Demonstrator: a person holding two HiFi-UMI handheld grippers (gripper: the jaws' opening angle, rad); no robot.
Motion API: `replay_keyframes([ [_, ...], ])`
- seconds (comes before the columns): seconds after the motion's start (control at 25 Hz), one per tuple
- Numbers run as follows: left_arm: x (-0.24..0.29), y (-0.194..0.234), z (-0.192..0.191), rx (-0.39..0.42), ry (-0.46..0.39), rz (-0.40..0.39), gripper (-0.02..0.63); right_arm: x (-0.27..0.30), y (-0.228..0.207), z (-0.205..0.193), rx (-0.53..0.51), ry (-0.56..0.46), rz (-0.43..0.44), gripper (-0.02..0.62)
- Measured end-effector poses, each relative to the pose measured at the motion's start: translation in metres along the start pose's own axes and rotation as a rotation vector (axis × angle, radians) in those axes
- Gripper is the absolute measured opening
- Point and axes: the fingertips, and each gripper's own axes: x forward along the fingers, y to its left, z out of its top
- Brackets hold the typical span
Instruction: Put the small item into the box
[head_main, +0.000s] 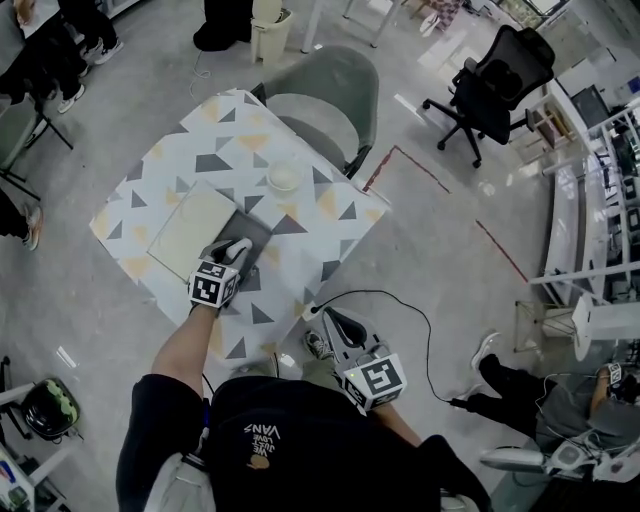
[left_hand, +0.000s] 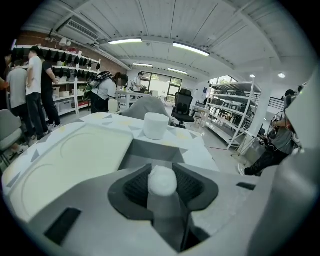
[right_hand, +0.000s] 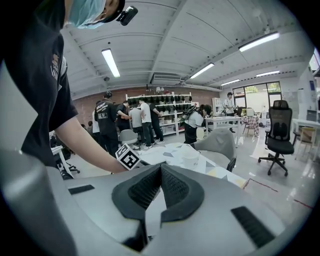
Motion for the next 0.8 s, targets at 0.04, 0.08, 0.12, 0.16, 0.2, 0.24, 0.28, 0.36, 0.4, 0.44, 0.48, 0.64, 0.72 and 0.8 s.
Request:
replay_keyframes([
  [0.04,0.001,0.001,-0.001,0.001,0.004,0.001,0.134,-0.001,0.0,0.0,0.001,0.001,-0.001,0.001],
  [0.08,0.002,0.001,-0.002,0.003,0.008,0.001,0.133,-0.001,-0.001,-0.001,0.003,0.002,-0.004,0.0],
  [0.12,0.003,0.002,-0.003,0.004,0.013,0.002,0.133,-0.001,-0.001,-0.001,0.004,0.002,-0.007,0.0],
  [0.16,0.003,0.003,-0.004,0.004,0.019,0.002,0.133,-0.002,-0.002,-0.001,0.004,0.001,-0.006,0.0],
  [0.2,0.004,0.003,-0.005,0.004,0.024,0.003,0.133,-0.002,-0.001,-0.001,0.003,0.0,-0.005,0.0],
  [0.24,0.004,0.004,-0.006,0.004,0.029,0.002,0.133,-0.002,-0.001,0.0,0.001,0.001,-0.003,0.0],
  [0.28,0.004,0.004,-0.007,0.004,0.033,0.0,0.133,-0.002,-0.001,0.0,0.001,0.001,-0.002,0.0],
  [0.36,0.005,0.004,-0.009,0.003,0.043,-0.005,0.133,-0.002,-0.001,0.0,-0.001,0.005,-0.001,0.0],
  [0.4,0.006,0.004,-0.01,0.003,0.048,-0.008,0.133,-0.002,-0.001,0.0,-0.001,0.006,-0.001,0.0],
  [0.44,0.006,0.003,-0.012,0.003,0.052,-0.011,0.133,-0.002,-0.001,0.0,-0.001,0.006,-0.001,0.0],
  [0.48,0.007,0.003,-0.012,0.002,0.054,-0.014,0.133,-0.002,-0.001,0.0,-0.002,0.006,-0.001,0.001],
  [0.64,0.009,0.004,-0.015,0.0,0.075,-0.017,0.135,-0.002,-0.001,0.001,-0.005,0.001,-0.002,0.0],
  [0.72,0.01,0.004,-0.018,0.004,0.097,-0.014,0.134,-0.002,-0.001,0.002,-0.005,0.0,0.0,0.001],
  [0.8,0.01,0.004,-0.021,0.01,0.121,-0.013,0.133,-0.002,-0.001,0.001,-0.003,0.001,0.001,0.0],
])
